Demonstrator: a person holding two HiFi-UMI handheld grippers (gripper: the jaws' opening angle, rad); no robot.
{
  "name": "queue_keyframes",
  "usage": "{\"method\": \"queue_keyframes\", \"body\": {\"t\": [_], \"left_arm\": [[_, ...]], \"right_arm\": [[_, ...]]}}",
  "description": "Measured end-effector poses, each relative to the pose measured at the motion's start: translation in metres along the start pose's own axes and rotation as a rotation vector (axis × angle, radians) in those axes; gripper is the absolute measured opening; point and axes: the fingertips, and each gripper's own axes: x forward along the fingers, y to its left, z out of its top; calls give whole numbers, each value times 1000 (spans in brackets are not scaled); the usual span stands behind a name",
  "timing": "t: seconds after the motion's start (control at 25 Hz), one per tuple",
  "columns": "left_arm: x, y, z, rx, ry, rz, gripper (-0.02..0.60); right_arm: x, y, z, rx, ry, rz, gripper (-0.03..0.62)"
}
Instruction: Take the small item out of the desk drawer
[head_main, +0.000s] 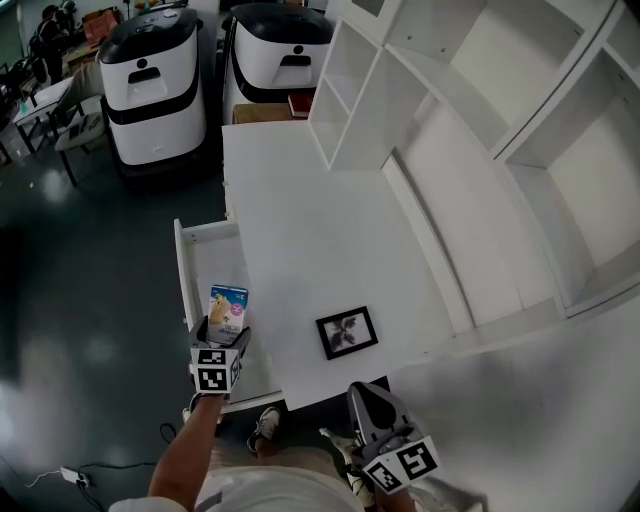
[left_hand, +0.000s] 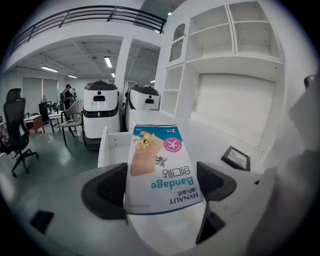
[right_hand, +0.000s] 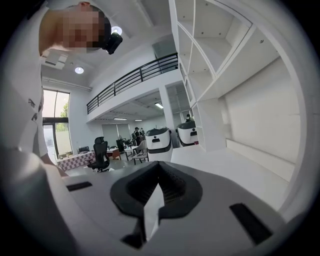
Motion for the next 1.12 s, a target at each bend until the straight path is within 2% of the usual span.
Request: {"method": "queue_keyframes", "body": {"t": [0.56, 0.8, 1.12], "left_arm": [[-104, 63, 71, 20, -229, 59, 440], [-154, 85, 99, 90, -345, 68, 440], [-220, 124, 145, 100, -493, 67, 440]], "right_arm": [[24, 47, 26, -25, -88, 76, 9], [34, 65, 38, -34, -118, 69, 9], [52, 93, 56, -44, -153, 36, 9]]}}
